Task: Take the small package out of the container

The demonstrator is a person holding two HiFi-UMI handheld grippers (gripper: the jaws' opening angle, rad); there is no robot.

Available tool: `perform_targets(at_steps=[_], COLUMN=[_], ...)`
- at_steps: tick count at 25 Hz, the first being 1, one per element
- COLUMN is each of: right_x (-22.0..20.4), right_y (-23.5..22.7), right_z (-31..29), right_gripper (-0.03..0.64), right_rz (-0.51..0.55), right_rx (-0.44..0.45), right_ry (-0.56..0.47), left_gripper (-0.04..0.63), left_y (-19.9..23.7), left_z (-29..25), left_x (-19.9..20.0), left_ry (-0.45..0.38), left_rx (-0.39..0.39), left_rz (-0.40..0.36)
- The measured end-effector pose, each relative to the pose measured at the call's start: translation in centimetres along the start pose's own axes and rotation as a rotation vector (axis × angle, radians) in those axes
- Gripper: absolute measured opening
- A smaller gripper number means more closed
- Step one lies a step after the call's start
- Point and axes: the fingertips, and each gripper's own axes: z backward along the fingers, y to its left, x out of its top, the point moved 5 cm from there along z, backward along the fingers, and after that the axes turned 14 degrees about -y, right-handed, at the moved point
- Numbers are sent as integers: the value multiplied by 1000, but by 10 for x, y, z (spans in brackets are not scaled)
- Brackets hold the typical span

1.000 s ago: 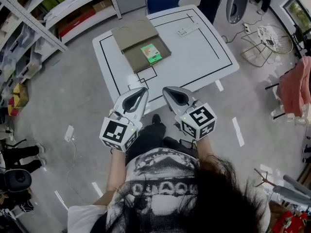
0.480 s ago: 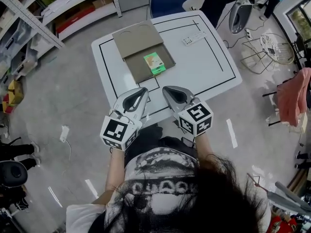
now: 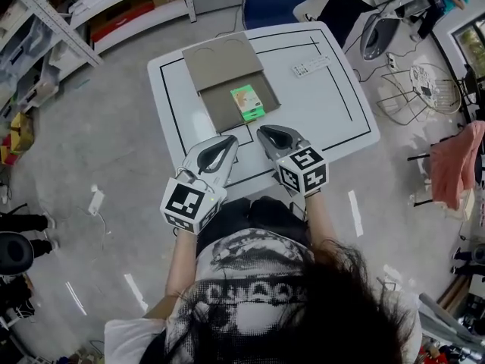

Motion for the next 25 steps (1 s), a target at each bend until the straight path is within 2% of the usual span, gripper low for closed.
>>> perform_targets(at_steps=[7, 11, 15, 20, 25], right_x=[-12, -22, -33, -52, -55], right_y=[-35, -54, -70, -77, -81], right_z=[-40, -64, -90, -119, -139], right_gripper=[118, 213, 270, 334, 400], right_rz=[6, -20, -70, -56, -63], right_rx=[20, 37, 1, -10, -90], right_ry=[92, 149, 196, 306, 369], left_gripper=[0, 0, 0, 0, 0], left_y=[4, 6, 7, 4, 11], left_z=[3, 7, 10, 12, 24], left_x=[0, 1, 1, 1, 5], left_ry=[-11, -14, -8, 1, 17], left_rx=[74, 148, 208, 268, 348], left_rz=[-1, -7, -14, -24, -37])
